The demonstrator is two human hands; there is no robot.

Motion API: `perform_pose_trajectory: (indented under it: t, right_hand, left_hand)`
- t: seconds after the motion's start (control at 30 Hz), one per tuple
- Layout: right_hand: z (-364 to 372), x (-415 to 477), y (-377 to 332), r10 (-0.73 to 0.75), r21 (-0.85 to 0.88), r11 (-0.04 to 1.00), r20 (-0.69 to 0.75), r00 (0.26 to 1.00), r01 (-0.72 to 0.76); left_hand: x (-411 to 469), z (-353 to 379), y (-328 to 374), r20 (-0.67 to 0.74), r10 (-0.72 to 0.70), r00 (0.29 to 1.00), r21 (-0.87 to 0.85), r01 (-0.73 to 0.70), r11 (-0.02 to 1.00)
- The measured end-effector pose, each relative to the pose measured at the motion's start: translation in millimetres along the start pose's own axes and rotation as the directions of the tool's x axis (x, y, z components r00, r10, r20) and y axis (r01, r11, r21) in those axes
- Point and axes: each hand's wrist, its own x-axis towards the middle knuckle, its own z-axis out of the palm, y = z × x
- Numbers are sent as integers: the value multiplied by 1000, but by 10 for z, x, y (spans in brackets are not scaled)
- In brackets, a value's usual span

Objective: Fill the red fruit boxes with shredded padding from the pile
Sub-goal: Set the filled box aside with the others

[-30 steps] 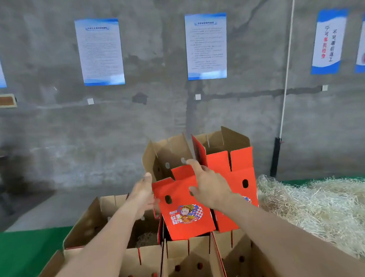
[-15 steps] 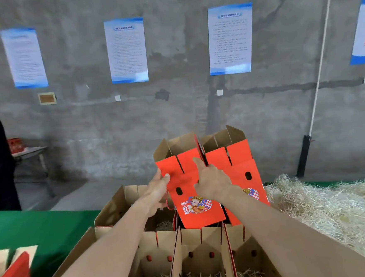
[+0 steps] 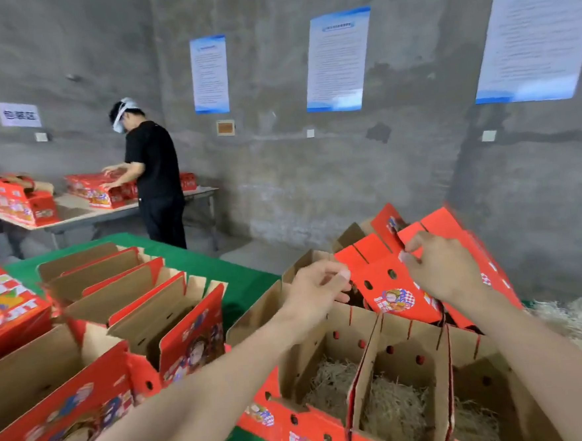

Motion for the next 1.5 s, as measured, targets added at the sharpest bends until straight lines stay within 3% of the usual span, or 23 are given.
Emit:
perform_pose_trajectory:
  t: [0.13,0.23,0.33,0.4,0.43,0.53,0.6,0.73,0.8,0.87,0.93,0.97,1.03,1.13,1.23,1.3,1.37,1.47,1.5]
  right_hand:
    - [-4,-320,-210,-70,33,997,-107,992,73]
    - [165,-471,-732,-93,47,994,-65,994,96]
    - [580,-526,-1600,-181,104,979,45,982,176]
    - [923,-580,-2340,-286,156,951,128,950,265]
    - [1086,-622,-2725,-338,178,934,160,927,310]
    - [1463,-802,-3739,-454,279,878,229,861,388]
    - [1677,-919,-4191,-496,341,852,285,820,397]
    - [2145,-1128,-4620,-456,332,883,438,775,333]
    - [2372,-1239,-4685,-399,293,916,572,717,275]
    - [2552,-1333,-4708,-341,213,939,679,650,270]
    - [2670,-1398,-4745,-311,159,945,697,645,285]
    - [2710,-1419,-4772,-306,143,947,684,662,289]
    - [2765,-1436,-4867,-324,128,937,661,677,324]
    - [2802,-1425,-5044,-353,132,920,689,633,370]
    - [2829,-1411,-5167,-359,111,902,729,583,417]
    - [2854,-1404,-5215,-359,97,892,745,563,441]
    - [2884,-1395,-5264,-369,91,880,749,551,465]
    - [2906,-1398,-5321,-371,83,872,755,541,482]
    - [2915,-1402,-5329,-370,83,874,754,543,479]
  left_hand:
    - [-728,-1043,-529,-289,-76,954,73,101,992]
    - [-1263,-2011,-948,-543,-84,835,251,257,933]
    - [-1591,-2912,-1182,-662,12,749,401,341,851]
    - [-1672,-3461,-1344,-674,53,737,506,409,759]
    - [-1683,-3680,-1462,-659,6,752,553,479,682]
    - [-1685,-4069,-1901,-519,-332,788,645,616,453]
    - [-1707,-4150,-2083,-423,-426,800,709,585,394]
    - [-1756,-4092,-2191,-409,-340,847,706,530,471]
    - [-1784,-3933,-2193,-346,-312,885,720,464,516]
    - [-1792,-3924,-2151,-296,-292,910,659,415,627]
    - [-1737,-4184,-2043,-360,-172,917,577,364,732]
    - [-1681,-4387,-1969,-441,-51,896,566,322,759]
    - [-1548,-4881,-1801,-612,169,773,599,313,737]
    - [-1322,-5735,-1540,-719,352,599,672,470,572]
    - [-1191,-6476,-1340,-819,246,519,573,714,401]
    - [-1171,-6814,-1281,-881,150,449,472,812,343]
    - [-1182,-7000,-1281,-934,53,352,343,851,399]
    - [-1191,-7107,-1396,-978,-107,180,59,727,684]
    - [-1201,-7125,-1448,-983,-125,134,-2,676,737]
